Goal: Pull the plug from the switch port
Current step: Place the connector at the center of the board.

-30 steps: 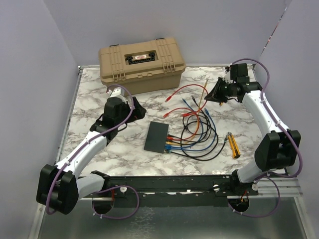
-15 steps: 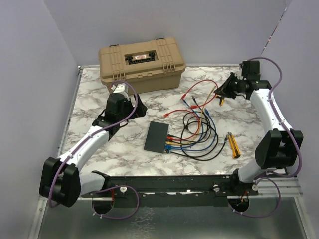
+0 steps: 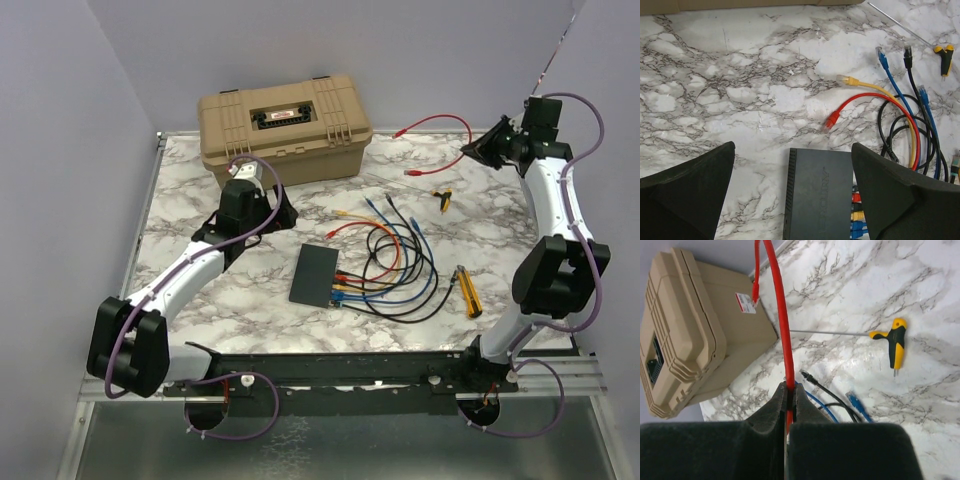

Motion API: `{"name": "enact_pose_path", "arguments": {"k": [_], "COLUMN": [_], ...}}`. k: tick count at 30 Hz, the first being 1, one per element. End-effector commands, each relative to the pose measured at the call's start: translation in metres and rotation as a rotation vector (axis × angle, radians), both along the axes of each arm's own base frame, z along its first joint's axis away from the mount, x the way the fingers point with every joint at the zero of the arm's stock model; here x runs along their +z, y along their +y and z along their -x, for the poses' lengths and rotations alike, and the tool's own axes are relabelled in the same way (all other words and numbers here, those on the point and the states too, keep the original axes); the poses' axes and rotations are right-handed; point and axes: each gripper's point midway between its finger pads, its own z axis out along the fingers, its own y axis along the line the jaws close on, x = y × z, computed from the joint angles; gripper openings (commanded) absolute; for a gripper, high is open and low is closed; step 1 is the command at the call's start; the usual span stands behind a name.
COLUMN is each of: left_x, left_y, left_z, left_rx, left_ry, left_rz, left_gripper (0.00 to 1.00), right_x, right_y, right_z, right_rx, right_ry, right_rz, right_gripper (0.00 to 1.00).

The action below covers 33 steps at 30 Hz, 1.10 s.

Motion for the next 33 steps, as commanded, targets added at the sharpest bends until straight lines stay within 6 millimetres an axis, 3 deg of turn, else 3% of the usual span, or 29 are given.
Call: {"name": "enact_pose_path", "arguments": {"k": [1, 7, 14, 23, 33], "left_x": [0.013, 0.013, 0.013, 0.010, 0.006], "left_y": [-0.006, -0.011, -0.016, -0.021, -0.025], "left_z": [-0.009, -0.011, -0.009, -0.004, 0.000], "left_rx": [-0.024, -0.042, -0.053, -0.066, -0.086], "left_ry": [-0.020, -0.002, 0.016, 0.042, 0.060], "left_rz": [0.014, 0.034, 0.068, 0.101, 0.115], "left_gripper": [0.99, 0.99, 0.99, 0.99, 0.99], "right_x": [0.004, -0.027, -0.090, -0.168, -0.201], "right_y": [-0.014, -0.049, -0.102, -0.128, -0.137], "right_z": [-0.022, -0.033, -0.018, 0.010, 0.018], "right_rx": [-0.012, -0.076, -0.189, -0.229, -0.219], "right_ry": [-0.036, 0.000, 0.102, 0.259, 0.326], "right_rz": [-0.026, -0.032, -0.050, -0.047, -0.001], "right_gripper": [0.00, 0.00, 0.00, 0.00, 0.05]}}
